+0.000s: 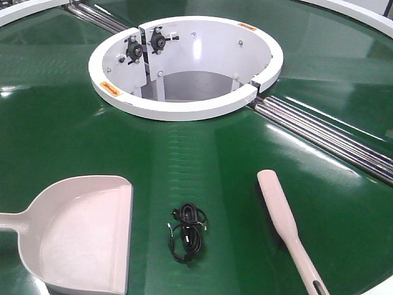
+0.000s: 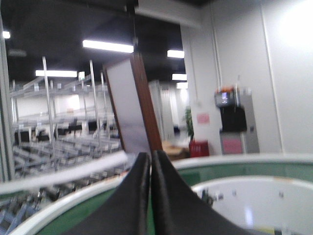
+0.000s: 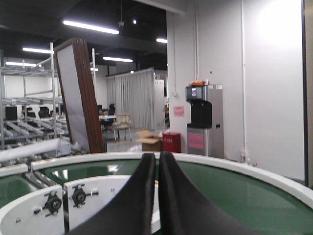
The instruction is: Clean and inspect green conveyor with broom and dustpan
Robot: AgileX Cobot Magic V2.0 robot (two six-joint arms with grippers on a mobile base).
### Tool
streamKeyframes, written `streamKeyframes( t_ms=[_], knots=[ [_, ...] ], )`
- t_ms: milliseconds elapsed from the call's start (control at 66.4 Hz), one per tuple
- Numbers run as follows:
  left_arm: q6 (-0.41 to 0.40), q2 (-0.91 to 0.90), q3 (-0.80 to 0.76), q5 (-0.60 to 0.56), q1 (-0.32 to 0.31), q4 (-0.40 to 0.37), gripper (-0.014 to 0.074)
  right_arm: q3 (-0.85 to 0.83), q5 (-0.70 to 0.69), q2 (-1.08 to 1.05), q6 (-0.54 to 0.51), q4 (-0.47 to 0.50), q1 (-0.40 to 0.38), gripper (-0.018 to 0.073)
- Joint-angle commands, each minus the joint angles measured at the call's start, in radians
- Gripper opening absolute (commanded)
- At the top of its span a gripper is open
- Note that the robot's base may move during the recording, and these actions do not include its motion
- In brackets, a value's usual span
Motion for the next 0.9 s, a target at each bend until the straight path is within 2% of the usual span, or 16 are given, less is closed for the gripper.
streamKeyframes(
  t_ms=[0, 136, 211, 271, 361, 452, 542, 678, 768, 888],
  knots=[
    [-0.003, 0.127, -0.119, 0.068, 0.002, 0.004, 0.0012, -0.077, -0.029, 0.095, -0.004, 0.003, -0.005, 0.0006],
    [0.000, 0.269, -0.233, 0.147, 0.002, 0.001, 0.0144, -0.112, 0.000, 0.203, 0.001, 0.039, -0.005, 0.0063],
    [-0.001, 0.323, -0.274, 0.179, -0.001, 0.001, 0.0288, -0.111, 0.002, 0.238, 0.001, 0.057, -0.005, 0.0144],
    [-0.001, 0.351, -0.290, 0.190, -0.012, 0.000, 0.0410, -0.111, 0.010, 0.258, -0.004, 0.056, -0.005, 0.0244],
    [-0.001, 0.372, -0.296, 0.196, -0.022, -0.018, 0.0592, -0.111, 0.017, 0.273, -0.008, 0.048, -0.005, 0.0460],
    [-0.001, 0.374, -0.296, 0.199, -0.022, -0.041, 0.0691, -0.111, 0.002, 0.283, -0.010, 0.046, -0.005, 0.0624],
    [-0.001, 0.374, -0.296, 0.198, -0.022, -0.041, 0.0713, -0.111, -0.048, 0.297, -0.010, 0.046, -0.005, 0.0729],
    [-0.001, 0.374, -0.296, 0.197, -0.029, -0.041, 0.0676, -0.112, -0.078, 0.309, 0.022, 0.058, -0.005, 0.0717],
    [-0.001, 0.374, -0.296, 0.197, -0.029, -0.041, 0.0640, -0.139, 0.039, 0.330, 0.017, 0.054, -0.005, 0.0699],
    [-0.001, 0.374, -0.296, 0.197, -0.029, -0.041, 0.0594, -0.225, 0.257, 0.414, -0.069, 0.066, -0.005, 0.0678]
  ],
)
